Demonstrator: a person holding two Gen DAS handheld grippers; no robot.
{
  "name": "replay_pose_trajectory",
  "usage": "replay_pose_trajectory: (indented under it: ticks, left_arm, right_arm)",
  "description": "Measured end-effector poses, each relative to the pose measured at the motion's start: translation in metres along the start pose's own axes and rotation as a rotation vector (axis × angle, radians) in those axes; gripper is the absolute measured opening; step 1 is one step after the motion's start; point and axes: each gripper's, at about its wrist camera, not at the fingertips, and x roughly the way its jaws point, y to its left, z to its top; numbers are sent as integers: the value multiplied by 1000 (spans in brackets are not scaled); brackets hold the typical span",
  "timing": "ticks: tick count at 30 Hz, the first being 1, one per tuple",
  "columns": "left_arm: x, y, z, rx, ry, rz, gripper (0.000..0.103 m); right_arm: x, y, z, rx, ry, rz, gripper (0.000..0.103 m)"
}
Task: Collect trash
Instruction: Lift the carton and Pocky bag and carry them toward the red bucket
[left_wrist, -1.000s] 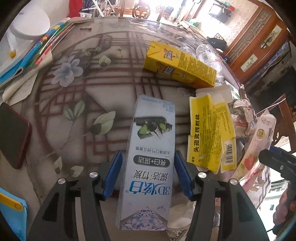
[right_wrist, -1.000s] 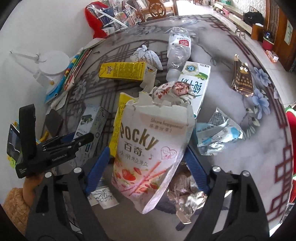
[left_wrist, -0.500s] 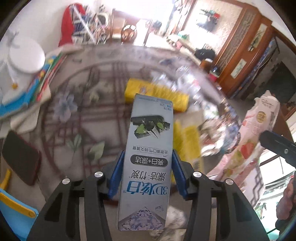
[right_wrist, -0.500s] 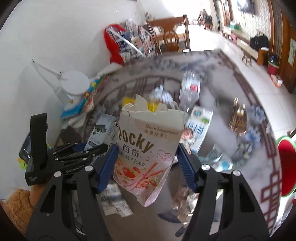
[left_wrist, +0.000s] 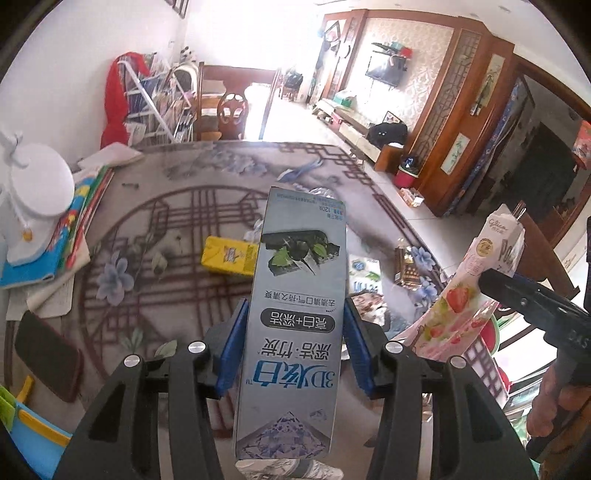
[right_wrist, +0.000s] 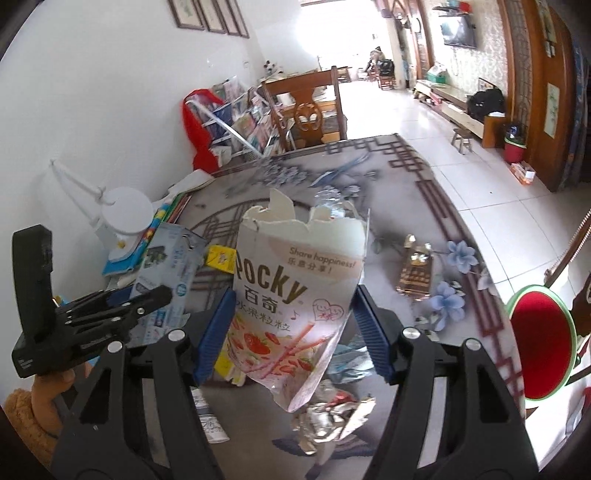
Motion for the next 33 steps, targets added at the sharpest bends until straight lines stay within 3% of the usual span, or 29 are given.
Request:
replay_pose_trajectory:
  ticks: [15,33]
  left_arm:
    - [4,-61,19,33,-30,9,47]
    - [53,-163,40,41,2,-28,47]
  right_arm:
    - [-20,-68,12,53,-35,7,64]
    - [-37,-182,30,101,-26,-9,64]
